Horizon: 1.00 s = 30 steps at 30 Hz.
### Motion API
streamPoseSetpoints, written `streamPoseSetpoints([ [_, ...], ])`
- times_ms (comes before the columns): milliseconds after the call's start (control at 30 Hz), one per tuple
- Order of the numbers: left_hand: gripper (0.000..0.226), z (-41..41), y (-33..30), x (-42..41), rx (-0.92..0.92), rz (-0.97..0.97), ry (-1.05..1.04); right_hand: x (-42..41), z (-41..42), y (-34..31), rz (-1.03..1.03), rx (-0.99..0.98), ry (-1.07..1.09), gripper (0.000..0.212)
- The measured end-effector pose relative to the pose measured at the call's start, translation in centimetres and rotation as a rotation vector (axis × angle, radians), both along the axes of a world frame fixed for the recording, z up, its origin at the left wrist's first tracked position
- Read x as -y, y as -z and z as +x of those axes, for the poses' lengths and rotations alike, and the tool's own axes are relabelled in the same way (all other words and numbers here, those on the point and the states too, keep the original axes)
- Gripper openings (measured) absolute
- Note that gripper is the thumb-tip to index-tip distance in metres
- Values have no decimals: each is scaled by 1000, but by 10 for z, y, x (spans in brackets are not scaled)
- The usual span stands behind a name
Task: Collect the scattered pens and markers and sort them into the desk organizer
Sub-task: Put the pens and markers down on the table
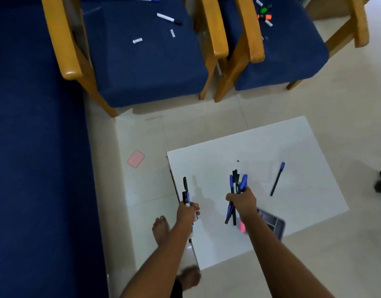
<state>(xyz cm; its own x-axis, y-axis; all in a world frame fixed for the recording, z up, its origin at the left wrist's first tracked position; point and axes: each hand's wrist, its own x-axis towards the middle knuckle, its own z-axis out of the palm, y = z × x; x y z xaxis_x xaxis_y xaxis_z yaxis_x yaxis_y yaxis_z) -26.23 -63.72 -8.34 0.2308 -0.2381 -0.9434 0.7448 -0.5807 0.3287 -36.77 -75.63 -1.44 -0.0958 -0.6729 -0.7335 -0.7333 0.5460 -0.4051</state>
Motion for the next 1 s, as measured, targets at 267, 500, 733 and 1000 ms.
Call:
streamPoseSetpoints([
  [267, 27, 25, 29, 21, 82, 10, -36, 30, 15, 56, 52, 63, -75, 26],
  [500, 22, 2, 47, 71, 193, -37, 23, 64, -11, 89, 29, -42, -142, 31],
  [733, 19, -68, 68, 116, 336, -15, 21, 81, -25, 117, 15, 6, -124, 32],
  [1000, 21, -98, 72, 146, 679, 252, 207, 109, -28, 120, 1, 75, -169, 36],
])
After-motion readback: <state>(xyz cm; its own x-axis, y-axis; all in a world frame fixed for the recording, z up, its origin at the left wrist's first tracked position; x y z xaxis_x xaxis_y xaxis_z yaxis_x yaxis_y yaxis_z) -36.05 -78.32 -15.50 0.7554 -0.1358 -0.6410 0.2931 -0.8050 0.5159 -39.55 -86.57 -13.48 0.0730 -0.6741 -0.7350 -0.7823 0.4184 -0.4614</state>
